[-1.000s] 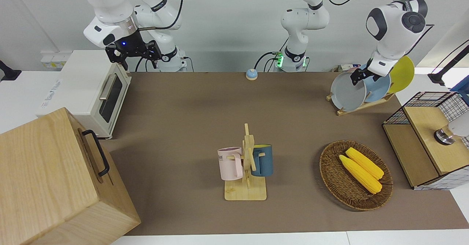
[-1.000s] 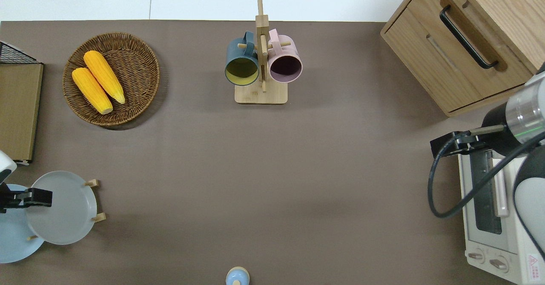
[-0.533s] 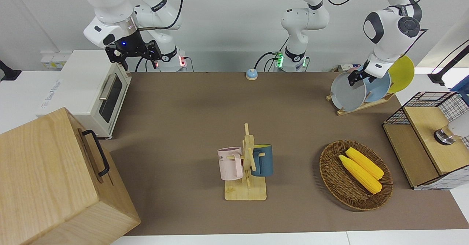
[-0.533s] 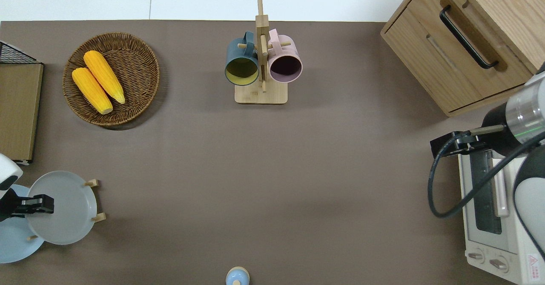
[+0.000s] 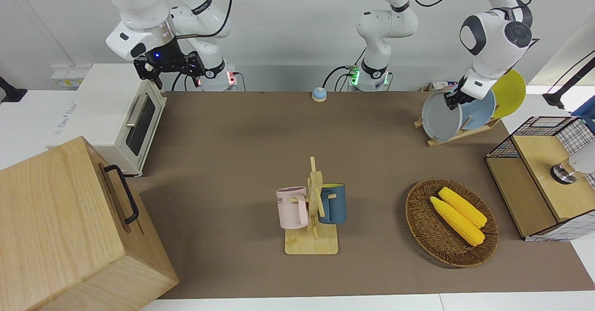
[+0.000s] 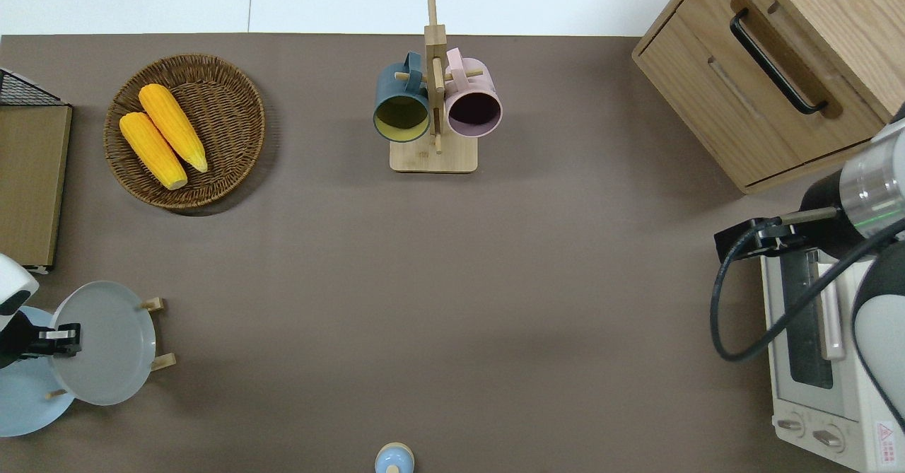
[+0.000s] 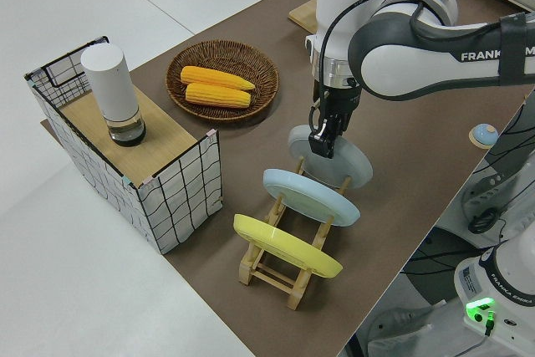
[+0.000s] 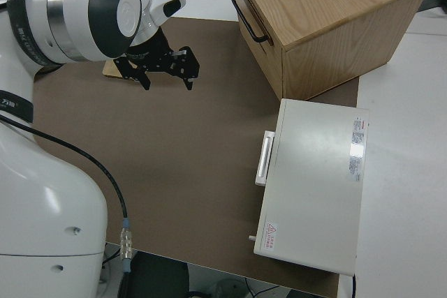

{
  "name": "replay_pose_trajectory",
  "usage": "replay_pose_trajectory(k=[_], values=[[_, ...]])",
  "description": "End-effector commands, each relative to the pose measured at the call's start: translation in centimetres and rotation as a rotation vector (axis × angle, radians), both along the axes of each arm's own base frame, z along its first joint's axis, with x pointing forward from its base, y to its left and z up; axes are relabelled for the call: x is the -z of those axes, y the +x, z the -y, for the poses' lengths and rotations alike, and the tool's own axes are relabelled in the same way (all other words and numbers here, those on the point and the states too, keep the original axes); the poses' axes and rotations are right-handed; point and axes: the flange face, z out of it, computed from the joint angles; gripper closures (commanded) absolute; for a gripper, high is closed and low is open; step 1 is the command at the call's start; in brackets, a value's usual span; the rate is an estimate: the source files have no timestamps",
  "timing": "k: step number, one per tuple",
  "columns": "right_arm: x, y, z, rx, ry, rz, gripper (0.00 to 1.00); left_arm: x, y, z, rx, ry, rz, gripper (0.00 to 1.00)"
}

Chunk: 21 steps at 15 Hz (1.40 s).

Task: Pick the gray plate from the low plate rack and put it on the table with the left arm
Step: 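Close the left gripper on the rim of the front gray plate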

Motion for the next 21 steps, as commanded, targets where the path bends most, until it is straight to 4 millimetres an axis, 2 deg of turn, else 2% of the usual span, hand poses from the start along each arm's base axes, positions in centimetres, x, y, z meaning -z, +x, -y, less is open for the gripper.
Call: replay_pose_trajectory(k=[1, 7, 14, 17, 21], values=[[-0.4, -0.2, 0.3, 0.016, -0.008, 0.0, 0.017, 0.4, -0.6, 0.2, -0.004, -0.005, 0.011, 0.97], [-0.4, -0.2, 0.2, 0.014, -0.008, 0.0, 0.017, -0.4, -0.4, 0.2, -0.011, -0.001, 0.025, 0.97], [-0.4, -0.2, 0.2, 0.014, -0.007, 0.0, 0.017, -4.4, 0.3, -0.1, -0.019, 0.007, 0.036, 1.0], [-0.4, -0.2, 0.2, 0.014, -0.008, 0.0, 0.017, -7.4, 0.5, -0.1, -0.025, 0.01, 0.027, 1.0], [-0.4, -0.2, 0.2, 0.014, -0.008, 0.0, 0.017, -12.6, 0.2, 0.2, -0.045, -0.03, 0.031, 1.0]])
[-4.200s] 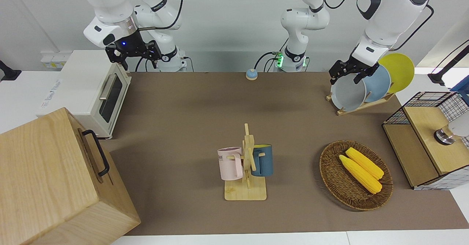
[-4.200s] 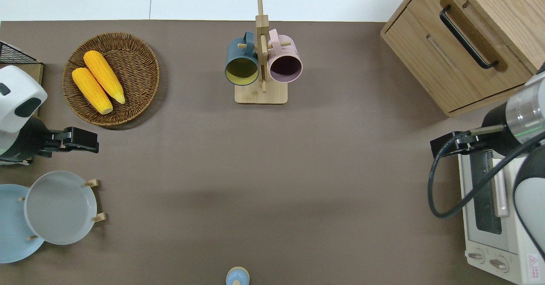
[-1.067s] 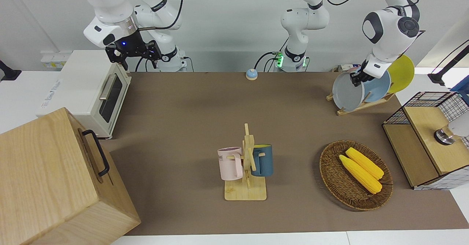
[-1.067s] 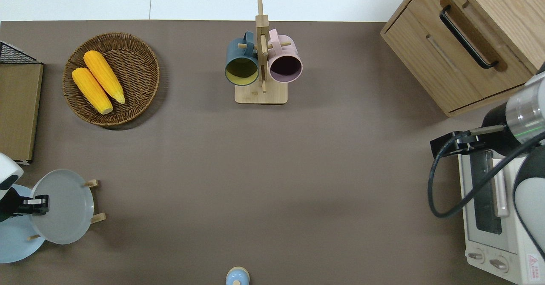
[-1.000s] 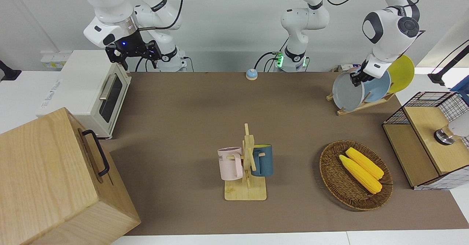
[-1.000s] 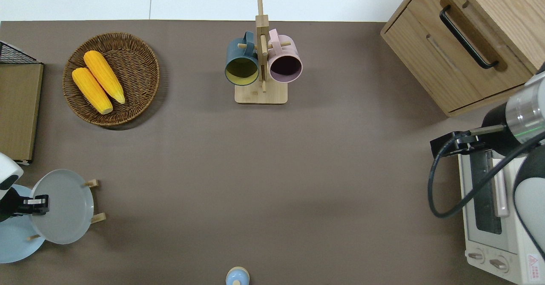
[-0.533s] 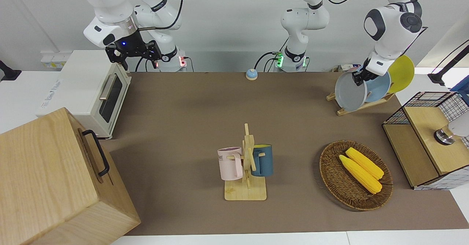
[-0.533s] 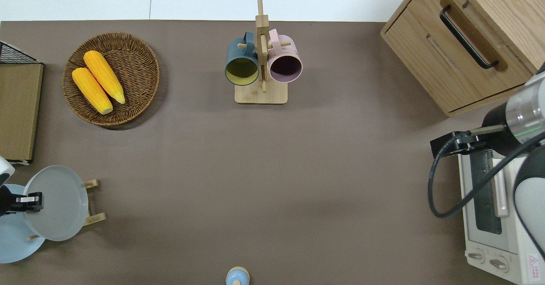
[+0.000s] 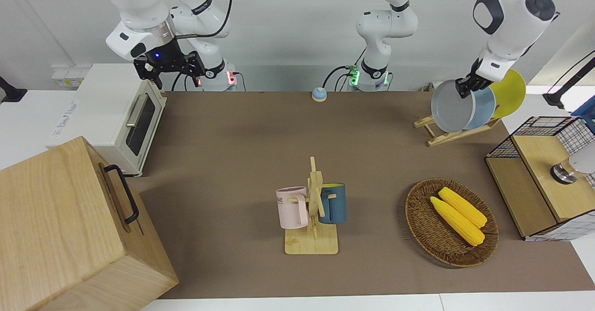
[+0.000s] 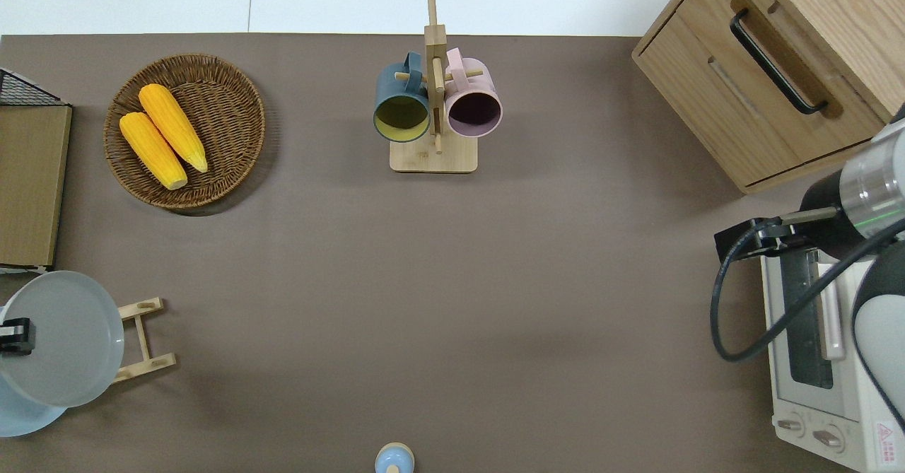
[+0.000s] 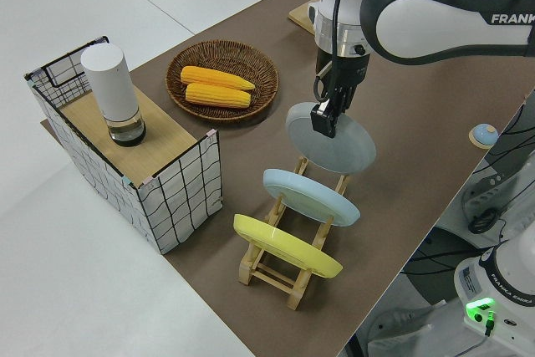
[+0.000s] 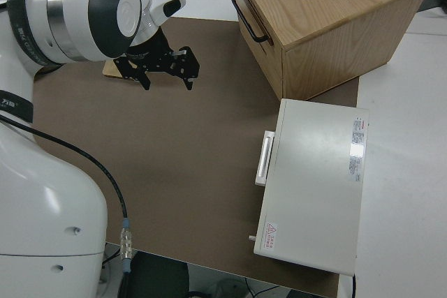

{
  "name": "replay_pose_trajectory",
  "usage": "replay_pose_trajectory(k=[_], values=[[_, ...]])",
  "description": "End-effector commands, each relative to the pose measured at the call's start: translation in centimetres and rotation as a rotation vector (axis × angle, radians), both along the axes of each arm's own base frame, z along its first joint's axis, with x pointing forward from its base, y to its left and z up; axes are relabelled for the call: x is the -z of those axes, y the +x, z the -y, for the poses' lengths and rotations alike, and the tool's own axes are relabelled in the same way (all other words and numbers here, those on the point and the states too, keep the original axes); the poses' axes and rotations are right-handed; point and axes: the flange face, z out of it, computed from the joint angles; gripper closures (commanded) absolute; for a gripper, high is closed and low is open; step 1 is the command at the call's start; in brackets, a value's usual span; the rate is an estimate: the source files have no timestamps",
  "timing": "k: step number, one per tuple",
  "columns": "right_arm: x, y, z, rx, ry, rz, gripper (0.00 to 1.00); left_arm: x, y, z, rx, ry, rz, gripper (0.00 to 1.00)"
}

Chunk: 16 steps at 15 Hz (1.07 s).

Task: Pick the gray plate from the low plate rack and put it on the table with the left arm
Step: 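Lift the gray plate out of the rack with the left gripper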

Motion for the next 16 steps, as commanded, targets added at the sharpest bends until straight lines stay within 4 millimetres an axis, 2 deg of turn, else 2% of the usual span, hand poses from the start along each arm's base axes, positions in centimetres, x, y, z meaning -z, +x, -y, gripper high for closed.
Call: replay_pose_trajectory(k=[1, 5, 6, 8, 10, 13, 16], values=[[-0.4, -0.2, 0.2, 0.014, -0.008, 0.0, 0.017, -5.1, -0.4, 0.6, -0.02, -0.03, 0.004, 1.0], [-0.4, -0.2, 0.2, 0.014, -0.008, 0.0, 0.017, -9.3, -1.1, 1.7, -0.014, -0.056, 0.024, 0.99], [-0.4, -0.2, 0.2, 0.014, -0.008, 0.0, 0.017, -9.9, -1.1, 1.9, -0.011, -0.055, 0.026, 1.0], [-0.3, -0.2, 0.2, 0.014, -0.007, -0.002, 0.017, -10.0, -1.1, 2.1, -0.009, -0.056, 0.023, 1.0], [-0.4, -0.2, 0.2, 0.014, -0.008, 0.0, 0.017, -9.4, -1.0, 2.5, -0.006, -0.078, 0.013, 1.0], [-0.4, -0.2, 0.2, 0.014, -0.008, 0.0, 0.017, -7.4, -0.6, 3.6, -0.023, -0.203, -0.004, 1.0], [-0.3, -0.2, 0.3, 0.016, -0.008, -0.002, 0.017, -4.2, -0.2, 4.8, -0.043, -0.303, -0.022, 1.0]])
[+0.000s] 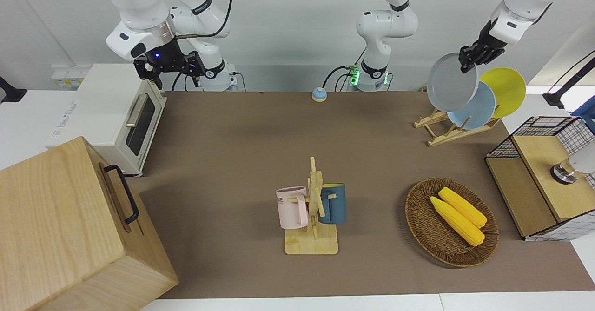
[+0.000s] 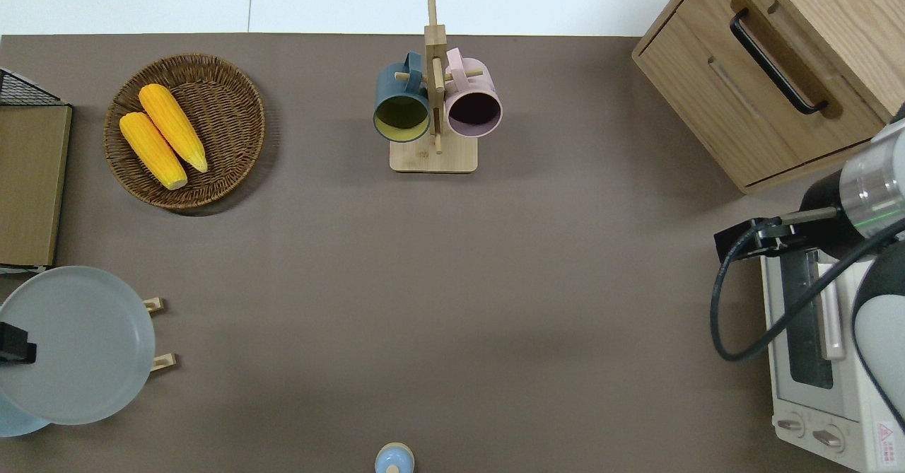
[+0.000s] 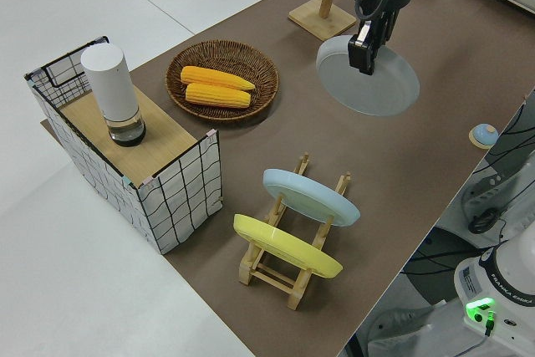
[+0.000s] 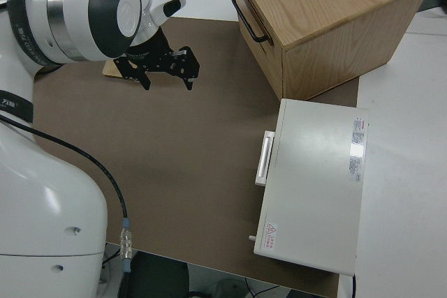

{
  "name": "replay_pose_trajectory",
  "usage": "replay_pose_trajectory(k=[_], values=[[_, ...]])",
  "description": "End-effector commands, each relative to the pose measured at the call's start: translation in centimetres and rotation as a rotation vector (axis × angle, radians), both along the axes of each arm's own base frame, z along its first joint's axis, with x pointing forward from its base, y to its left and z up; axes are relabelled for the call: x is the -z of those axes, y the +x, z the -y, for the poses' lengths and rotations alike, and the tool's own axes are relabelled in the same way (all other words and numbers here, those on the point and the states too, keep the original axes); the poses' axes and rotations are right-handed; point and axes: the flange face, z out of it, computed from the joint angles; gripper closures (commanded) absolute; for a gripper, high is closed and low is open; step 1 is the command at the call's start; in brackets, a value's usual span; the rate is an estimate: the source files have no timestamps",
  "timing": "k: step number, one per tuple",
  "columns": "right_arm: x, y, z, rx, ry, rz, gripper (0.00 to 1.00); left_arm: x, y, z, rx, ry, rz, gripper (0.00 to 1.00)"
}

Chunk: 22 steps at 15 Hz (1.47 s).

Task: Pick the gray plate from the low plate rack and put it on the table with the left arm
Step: 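Lift the gray plate out of the rack with the left gripper, then lower the gray plate flat onto the table and open the left gripper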

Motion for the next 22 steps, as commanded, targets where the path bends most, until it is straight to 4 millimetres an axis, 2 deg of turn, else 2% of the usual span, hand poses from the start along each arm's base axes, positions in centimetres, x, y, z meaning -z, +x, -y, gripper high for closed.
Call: replay_pose_trajectory(k=[1, 8, 13, 14, 17, 20, 22], values=[[-0.4, -0.2, 0.2, 0.014, -0.008, 0.0, 0.017, 4.2, 0.5, 1.4, -0.035, -0.122, -0.032, 1.0], [-0.4, -0.2, 0.2, 0.014, -0.007, 0.0, 0.017, 12.8, 2.8, 5.1, -0.072, -0.258, -0.07, 1.0], [-0.4, -0.2, 0.2, 0.014, -0.008, 0.0, 0.017, 17.5, 4.5, 9.2, -0.065, -0.3, -0.099, 1.0], [-0.4, -0.2, 0.2, 0.014, -0.008, 0.0, 0.017, 18.0, 4.7, 10.4, -0.049, -0.294, -0.106, 0.99], [-0.3, -0.2, 0.2, 0.014, -0.008, -0.002, 0.017, 19.4, 5.0, 11.8, -0.031, -0.282, -0.118, 0.99], [-0.4, -0.2, 0.2, 0.014, -0.008, 0.0, 0.017, 20.9, 5.2, 12.6, -0.024, -0.268, -0.121, 0.99], [-0.4, -0.2, 0.2, 0.014, -0.008, 0.0, 0.017, 21.1, 5.2, 12.6, -0.023, -0.263, -0.119, 0.99]])
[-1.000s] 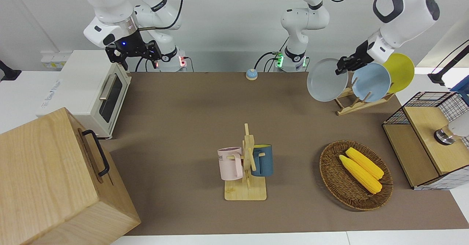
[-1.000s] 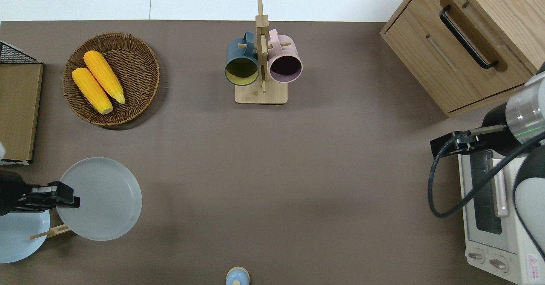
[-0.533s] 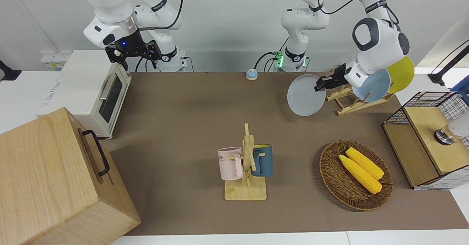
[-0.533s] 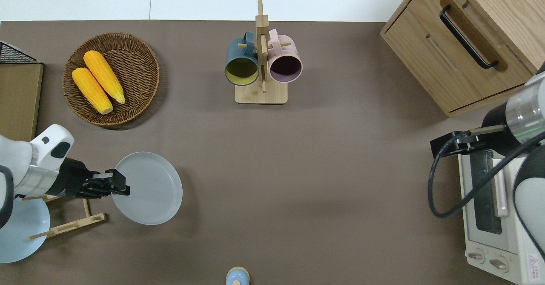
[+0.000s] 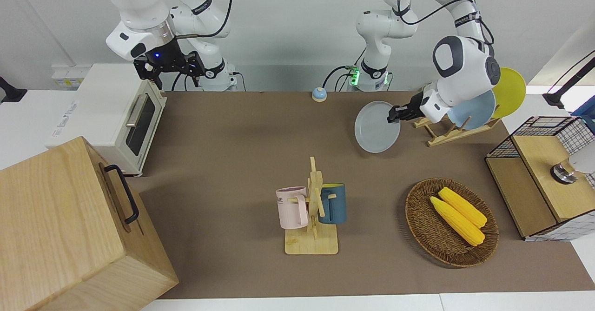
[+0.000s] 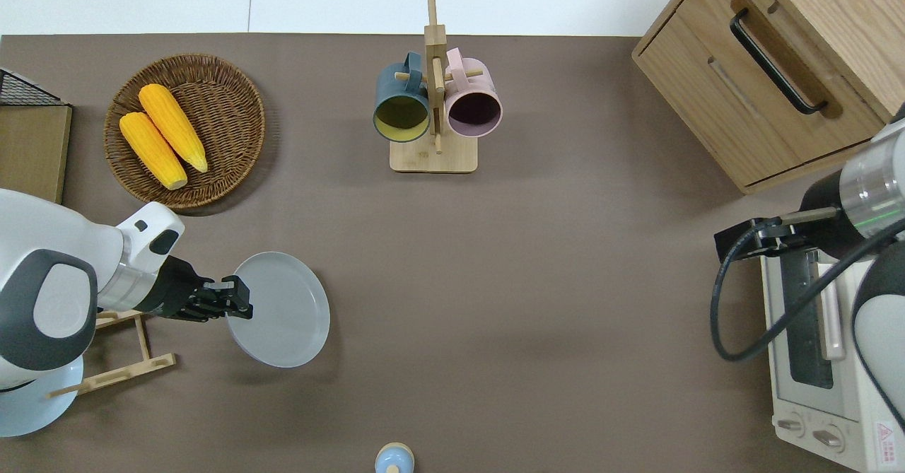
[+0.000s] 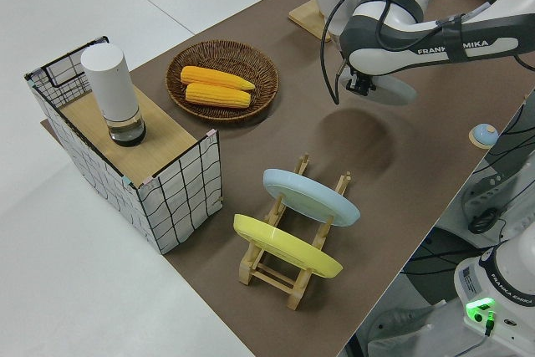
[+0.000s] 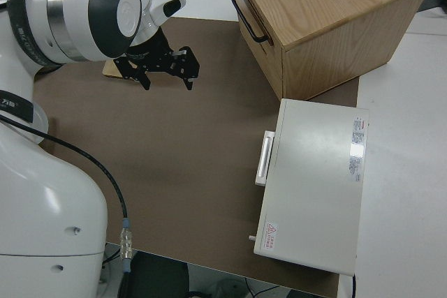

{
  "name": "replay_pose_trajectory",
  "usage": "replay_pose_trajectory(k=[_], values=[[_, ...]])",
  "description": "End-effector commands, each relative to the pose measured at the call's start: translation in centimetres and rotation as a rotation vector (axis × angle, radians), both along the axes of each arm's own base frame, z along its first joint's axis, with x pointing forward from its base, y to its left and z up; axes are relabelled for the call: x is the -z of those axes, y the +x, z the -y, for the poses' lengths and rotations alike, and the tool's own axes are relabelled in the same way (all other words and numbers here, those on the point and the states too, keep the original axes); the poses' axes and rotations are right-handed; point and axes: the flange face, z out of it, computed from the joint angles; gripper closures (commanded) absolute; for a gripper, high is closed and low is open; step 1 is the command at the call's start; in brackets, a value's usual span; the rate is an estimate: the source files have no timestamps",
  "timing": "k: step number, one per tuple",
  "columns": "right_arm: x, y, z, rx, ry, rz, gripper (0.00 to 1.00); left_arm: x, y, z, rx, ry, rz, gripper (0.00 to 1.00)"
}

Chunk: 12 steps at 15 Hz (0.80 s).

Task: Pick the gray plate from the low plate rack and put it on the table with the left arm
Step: 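Lower the gray plate flat onto the table and open the left gripper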

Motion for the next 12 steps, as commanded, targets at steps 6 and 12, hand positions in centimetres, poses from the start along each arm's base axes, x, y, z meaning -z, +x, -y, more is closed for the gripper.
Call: replay_pose_trajectory(k=[6, 12], values=[[-0.36, -0.16, 0.28, 0.016, -0.008, 0.0, 0.017, 1.32, 0.1, 0.16, -0.016, 0.014, 0.01, 0.99], [-0.29, -0.16, 0.2, 0.014, -0.008, -0.002, 0.017, 1.46, 0.06, 0.09, -0.019, 0.019, 0.015, 0.99]])
